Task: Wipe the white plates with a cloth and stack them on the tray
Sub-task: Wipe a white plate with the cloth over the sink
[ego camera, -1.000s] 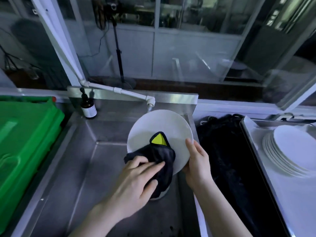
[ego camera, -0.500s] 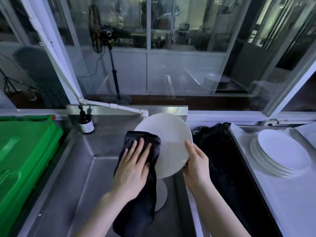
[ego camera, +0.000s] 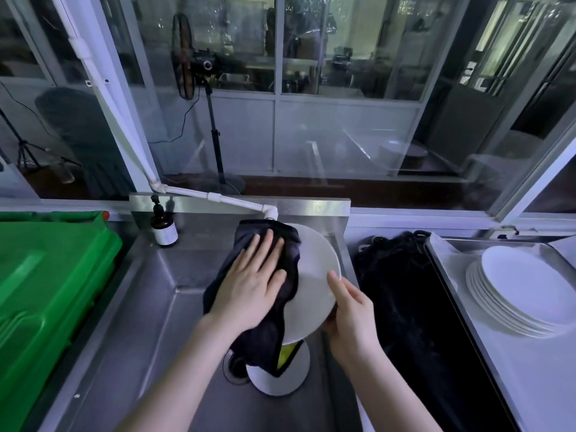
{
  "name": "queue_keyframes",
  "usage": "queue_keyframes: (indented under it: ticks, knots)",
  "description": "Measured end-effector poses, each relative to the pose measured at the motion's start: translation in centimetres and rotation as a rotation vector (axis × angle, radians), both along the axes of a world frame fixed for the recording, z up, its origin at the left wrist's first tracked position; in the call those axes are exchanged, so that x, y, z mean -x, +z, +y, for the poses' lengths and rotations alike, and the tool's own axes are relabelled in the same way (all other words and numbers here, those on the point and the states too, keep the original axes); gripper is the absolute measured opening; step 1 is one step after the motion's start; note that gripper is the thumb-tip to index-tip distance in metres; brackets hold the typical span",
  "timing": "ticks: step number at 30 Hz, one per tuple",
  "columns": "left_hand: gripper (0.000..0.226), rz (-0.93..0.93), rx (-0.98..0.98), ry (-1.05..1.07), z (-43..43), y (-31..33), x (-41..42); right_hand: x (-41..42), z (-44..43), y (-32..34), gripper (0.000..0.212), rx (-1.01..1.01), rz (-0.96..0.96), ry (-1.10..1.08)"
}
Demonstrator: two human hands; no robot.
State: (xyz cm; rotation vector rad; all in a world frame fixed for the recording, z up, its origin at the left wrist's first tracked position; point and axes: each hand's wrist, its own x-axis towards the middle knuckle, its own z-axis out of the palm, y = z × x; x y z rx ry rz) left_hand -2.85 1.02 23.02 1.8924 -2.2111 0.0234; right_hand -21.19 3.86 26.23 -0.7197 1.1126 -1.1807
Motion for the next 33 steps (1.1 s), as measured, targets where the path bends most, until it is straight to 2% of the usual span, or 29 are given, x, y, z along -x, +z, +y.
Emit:
queue_keyframes:
  ticks: [4,8,12,14,18,20,23,27,33]
  knots:
    - [0.064,0.075,0.036,-0.011,2.9,0.0,0.1,1.2,-1.1,1.6,0.026,0.061,-0.018,-0.06]
    - [0.059,0.211,0.017,-0.154,6.1,-1.0,2.4,1.2,-1.4,1.4,0.026,0.09,-0.032,-0.026]
    - [0.06,0.178,0.085,-0.252,4.9,-0.5,3.8,-0.2,-0.3,-0.2,0.034,0.067,-0.003,0.039]
    - [0.062,0.134,0.098,-0.249,2.9,0.1,3.4,-0.8,0.1,-0.7,0.031,0.058,0.0,0.039]
    - [0.059,0.183,0.039,-0.126,-0.9,0.6,0.7,-1.0,0.1,-0.7,0.033,0.049,0.021,0.029]
    - [0.057,0.121,0.025,-0.038,-1.2,-0.1,-0.8,-0.4,-0.5,-0.3,0.032,0.041,0.048,-0.007]
    - [0.068,0.118,-0.014,0.01,0.8,-1.3,-1.8,1.0,-1.9,0.4,0.03,0.07,0.076,-0.099]
    - [0.061,0.239,-0.007,-0.082,4.5,-2.1,0.8,0.8,-2.7,0.6,0.028,0.1,0.087,-0.095]
    - [0.062,0.171,-0.031,-0.217,3.1,-0.9,3.6,-1.4,-1.3,-1.6,0.029,-0.009,0.015,-0.045]
